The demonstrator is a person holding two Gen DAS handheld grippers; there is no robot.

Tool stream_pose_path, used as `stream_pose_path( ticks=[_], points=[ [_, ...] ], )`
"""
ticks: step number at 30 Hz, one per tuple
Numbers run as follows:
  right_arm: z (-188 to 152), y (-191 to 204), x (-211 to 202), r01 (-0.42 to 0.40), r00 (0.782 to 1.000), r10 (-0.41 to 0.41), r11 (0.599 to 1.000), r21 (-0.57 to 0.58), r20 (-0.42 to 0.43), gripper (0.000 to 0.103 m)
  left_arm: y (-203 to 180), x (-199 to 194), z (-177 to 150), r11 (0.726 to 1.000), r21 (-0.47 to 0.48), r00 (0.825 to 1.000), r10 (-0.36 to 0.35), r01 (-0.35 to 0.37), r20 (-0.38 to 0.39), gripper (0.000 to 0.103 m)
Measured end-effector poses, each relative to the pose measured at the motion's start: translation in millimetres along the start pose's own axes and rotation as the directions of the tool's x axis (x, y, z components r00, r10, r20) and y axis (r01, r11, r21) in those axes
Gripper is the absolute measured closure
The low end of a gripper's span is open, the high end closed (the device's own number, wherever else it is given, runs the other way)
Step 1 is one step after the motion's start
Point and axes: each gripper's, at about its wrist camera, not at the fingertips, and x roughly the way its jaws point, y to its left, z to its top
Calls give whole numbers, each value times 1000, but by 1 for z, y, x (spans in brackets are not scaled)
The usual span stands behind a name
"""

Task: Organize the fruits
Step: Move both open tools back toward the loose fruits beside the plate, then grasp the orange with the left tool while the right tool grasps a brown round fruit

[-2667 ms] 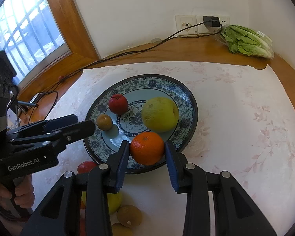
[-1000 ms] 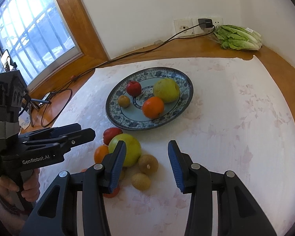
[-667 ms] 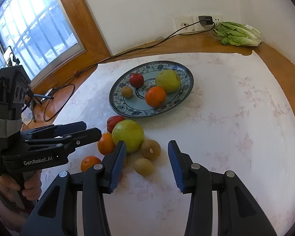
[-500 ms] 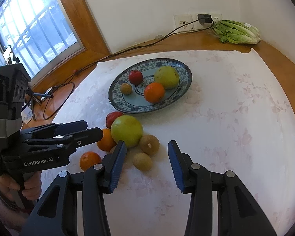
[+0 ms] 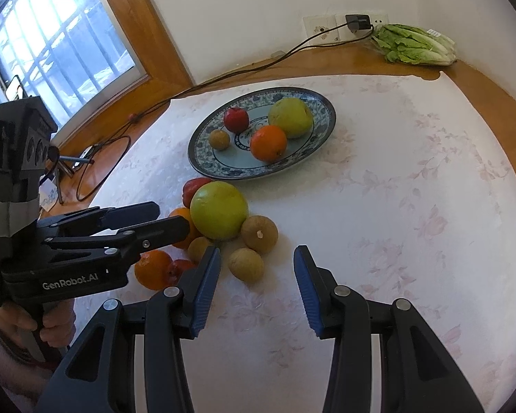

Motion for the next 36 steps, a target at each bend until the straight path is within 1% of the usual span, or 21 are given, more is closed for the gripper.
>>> stream_pose_path(
  ticks=[2,6,12,19,23,29,33,36],
  points=[
    [-1,1,1,-2,1000,2,1000,-6,-2,58,0,2,0,1000,-1,1000,-1,1,-2,45],
    [-3,4,3,-11,1000,11,1000,-19,-10,58,0,4,-1,1000,-5,1000,-15,15,-5,53],
    [-6,4,9,-26,999,26,999,-25,-22,58,-2,7,-2,1000,0,1000,-31,31,2,58],
    [-9,3,11,-32,999,32,999,-30,-25,58,0,9,0,999,-8,999,-37,37,10,59],
    [-10,3,14,-36,999,35,999,-25,-32,63,1,10,0,998,-16,998,-53,54,13,62],
    [-11,2,15,-33,999,32,999,-14,-28,65,2,12,1,998,-22,998,-63,64,16,62],
    [-11,2,15,-31,999,31,999,-15,-24,66,5,12,1,996,-46,997,-78,79,15,62],
    [-10,1,16,-30,999,29,999,-13,-22,67,4,11,1,997,-40,997,-72,72,18,62]
  ],
)
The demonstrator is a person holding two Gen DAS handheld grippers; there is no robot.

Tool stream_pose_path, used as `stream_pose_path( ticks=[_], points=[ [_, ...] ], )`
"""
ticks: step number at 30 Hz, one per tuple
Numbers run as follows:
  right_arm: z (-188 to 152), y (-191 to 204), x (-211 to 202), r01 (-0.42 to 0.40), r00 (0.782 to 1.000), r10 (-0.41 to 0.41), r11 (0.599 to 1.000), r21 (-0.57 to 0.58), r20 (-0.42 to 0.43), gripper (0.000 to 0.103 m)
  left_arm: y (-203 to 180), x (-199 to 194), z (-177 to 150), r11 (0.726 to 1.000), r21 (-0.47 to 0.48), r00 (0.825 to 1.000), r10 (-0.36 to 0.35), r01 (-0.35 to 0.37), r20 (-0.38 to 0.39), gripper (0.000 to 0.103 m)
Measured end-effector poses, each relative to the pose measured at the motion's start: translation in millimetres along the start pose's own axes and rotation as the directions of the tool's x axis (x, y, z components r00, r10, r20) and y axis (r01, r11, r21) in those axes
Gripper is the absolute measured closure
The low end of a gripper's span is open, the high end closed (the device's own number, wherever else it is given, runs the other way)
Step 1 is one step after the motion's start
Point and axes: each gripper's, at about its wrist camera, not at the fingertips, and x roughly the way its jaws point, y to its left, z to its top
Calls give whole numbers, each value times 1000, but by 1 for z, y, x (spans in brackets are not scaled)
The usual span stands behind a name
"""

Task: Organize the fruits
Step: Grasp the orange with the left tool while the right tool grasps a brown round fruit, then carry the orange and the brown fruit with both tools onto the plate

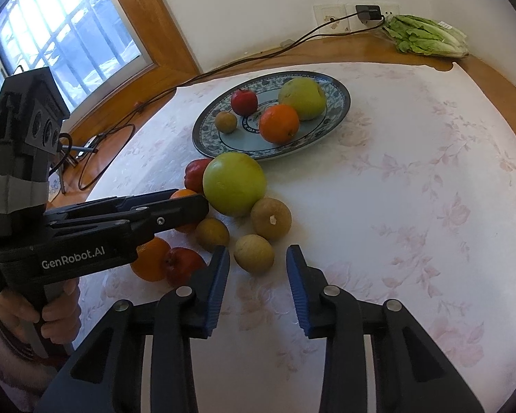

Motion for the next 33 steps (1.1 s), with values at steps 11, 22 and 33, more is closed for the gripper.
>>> stream_pose_path(
  ticks=[11,22,33],
  points=[
    [1,-1,2,-8,1000,8,1000,0,3,76,1,-3,-1,1000,-1,1000,5,-5,-3,63],
    [2,2,-4,4,1000,-4,1000,-9,22,77,9,-16,-2,1000,-15,999,28,-27,24,63],
    [4,5,-14,-7,999,7,1000,-9,46,77,12,-29,3,999,-23,998,43,-42,55,63]
  ],
)
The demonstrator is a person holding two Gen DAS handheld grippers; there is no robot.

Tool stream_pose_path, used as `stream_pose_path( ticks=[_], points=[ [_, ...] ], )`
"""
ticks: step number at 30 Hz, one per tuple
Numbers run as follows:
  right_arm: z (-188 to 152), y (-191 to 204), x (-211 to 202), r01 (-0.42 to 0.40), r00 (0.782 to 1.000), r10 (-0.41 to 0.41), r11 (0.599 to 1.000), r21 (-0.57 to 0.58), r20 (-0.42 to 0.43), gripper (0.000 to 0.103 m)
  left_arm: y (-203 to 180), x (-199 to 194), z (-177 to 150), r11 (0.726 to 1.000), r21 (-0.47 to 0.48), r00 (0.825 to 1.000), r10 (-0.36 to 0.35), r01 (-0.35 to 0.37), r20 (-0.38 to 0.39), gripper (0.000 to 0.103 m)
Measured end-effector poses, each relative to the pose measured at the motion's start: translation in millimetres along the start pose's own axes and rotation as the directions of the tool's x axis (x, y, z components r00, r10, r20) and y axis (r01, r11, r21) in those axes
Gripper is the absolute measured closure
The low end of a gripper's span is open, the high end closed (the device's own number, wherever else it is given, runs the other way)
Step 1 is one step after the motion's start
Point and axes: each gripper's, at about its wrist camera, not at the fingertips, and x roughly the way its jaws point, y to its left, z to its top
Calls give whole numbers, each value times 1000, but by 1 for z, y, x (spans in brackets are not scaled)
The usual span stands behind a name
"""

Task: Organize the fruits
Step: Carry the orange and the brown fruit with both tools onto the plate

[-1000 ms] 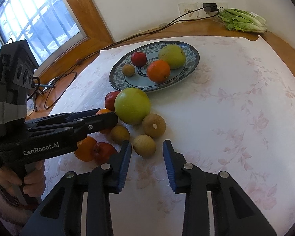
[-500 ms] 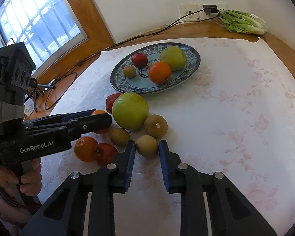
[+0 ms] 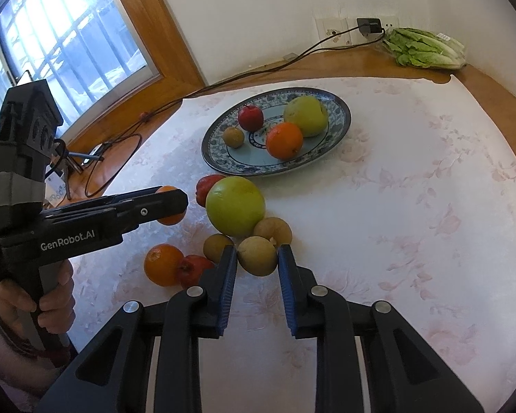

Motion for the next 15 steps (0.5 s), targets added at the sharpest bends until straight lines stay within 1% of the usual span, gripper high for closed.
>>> stream_pose_path(
  ticks=[15],
  points=[
    [7,-3,-10,2,1000,-2,1000,10,25,77,0,-4,14,1000,9,1000,9,-9,30,63]
  ],
)
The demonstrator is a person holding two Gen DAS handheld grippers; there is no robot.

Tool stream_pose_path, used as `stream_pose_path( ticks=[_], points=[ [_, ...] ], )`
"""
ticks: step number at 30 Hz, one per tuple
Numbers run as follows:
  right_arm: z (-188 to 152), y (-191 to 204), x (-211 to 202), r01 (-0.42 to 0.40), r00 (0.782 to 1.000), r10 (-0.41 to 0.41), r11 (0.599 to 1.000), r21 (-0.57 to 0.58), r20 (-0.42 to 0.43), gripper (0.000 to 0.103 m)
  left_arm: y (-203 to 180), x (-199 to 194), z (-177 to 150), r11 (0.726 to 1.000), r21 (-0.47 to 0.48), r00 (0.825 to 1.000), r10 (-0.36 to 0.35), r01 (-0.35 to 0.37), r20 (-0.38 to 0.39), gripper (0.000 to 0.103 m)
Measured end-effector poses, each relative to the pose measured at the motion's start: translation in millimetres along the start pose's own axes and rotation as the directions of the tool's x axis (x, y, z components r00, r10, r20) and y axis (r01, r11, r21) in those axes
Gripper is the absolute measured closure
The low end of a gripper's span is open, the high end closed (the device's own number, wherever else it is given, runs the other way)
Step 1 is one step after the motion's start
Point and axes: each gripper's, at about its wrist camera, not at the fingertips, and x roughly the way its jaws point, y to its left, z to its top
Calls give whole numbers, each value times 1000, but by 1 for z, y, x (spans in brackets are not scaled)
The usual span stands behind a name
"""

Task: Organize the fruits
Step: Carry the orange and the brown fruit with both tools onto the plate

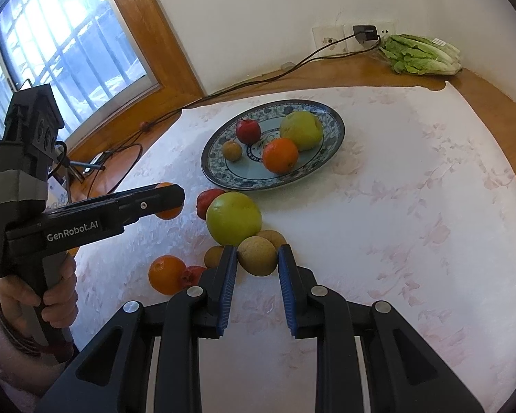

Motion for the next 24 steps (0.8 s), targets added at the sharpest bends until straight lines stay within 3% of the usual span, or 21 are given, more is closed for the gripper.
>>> stream_pose_path(
  ticks=[14,24],
  points=[
    [17,3,-7,35,999,-35,998,-45,17,77,-3,7,26,999,34,999,26,-27,27,63],
    [35,-3,-2,70,997,-70,996,-51,15,77,-1,31,35,999,29,1000,21,-21,2,63]
  ],
)
